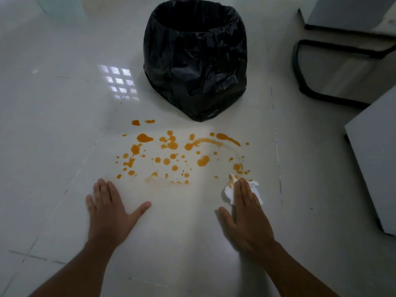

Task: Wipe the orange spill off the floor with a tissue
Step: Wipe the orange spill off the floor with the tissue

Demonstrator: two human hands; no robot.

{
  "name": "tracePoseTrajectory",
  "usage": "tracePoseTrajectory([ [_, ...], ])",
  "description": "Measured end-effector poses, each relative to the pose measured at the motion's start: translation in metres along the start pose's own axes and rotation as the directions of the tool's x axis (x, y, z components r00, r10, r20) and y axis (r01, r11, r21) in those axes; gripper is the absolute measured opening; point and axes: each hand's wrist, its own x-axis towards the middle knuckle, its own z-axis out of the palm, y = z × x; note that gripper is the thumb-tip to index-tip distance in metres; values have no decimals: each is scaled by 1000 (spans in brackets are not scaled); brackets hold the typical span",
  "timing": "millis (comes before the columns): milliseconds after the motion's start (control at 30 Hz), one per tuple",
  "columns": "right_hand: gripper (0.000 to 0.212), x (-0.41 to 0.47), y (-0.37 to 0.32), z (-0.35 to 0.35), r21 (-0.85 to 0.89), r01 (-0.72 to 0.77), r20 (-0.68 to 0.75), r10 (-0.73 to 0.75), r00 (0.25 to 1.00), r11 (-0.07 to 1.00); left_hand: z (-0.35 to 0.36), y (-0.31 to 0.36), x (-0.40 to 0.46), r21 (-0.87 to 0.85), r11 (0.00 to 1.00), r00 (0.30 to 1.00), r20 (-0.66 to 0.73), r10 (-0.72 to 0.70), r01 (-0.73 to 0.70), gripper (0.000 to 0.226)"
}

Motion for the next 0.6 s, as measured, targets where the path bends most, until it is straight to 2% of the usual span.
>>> tracePoseTrajectory([
  [167,102,25,-11,1,-84,-195,25,197,980,977,1,-1,0,12,1000,1000,17,-8,8,145],
  [300,98,50,-13,-10,67,-259,50,256,965,964,-3,1,-3,15,1000,1000,5,-15,15,144],
  [367,92,48,-12,-13,112,-253,3,254,967,961,-3,0,-2,3,1000,1000,-16,-2,2,143],
  [467,87,41,-14,-12,-1,-319,-130,316,940,948,-1,0,-3,-13,1000,999,-42,5,-6,138],
  [600,89,46,-24,-11,-74,-445,-54,442,896,893,4,-2,-2,10,1000,999,-49,-2,2,125],
])
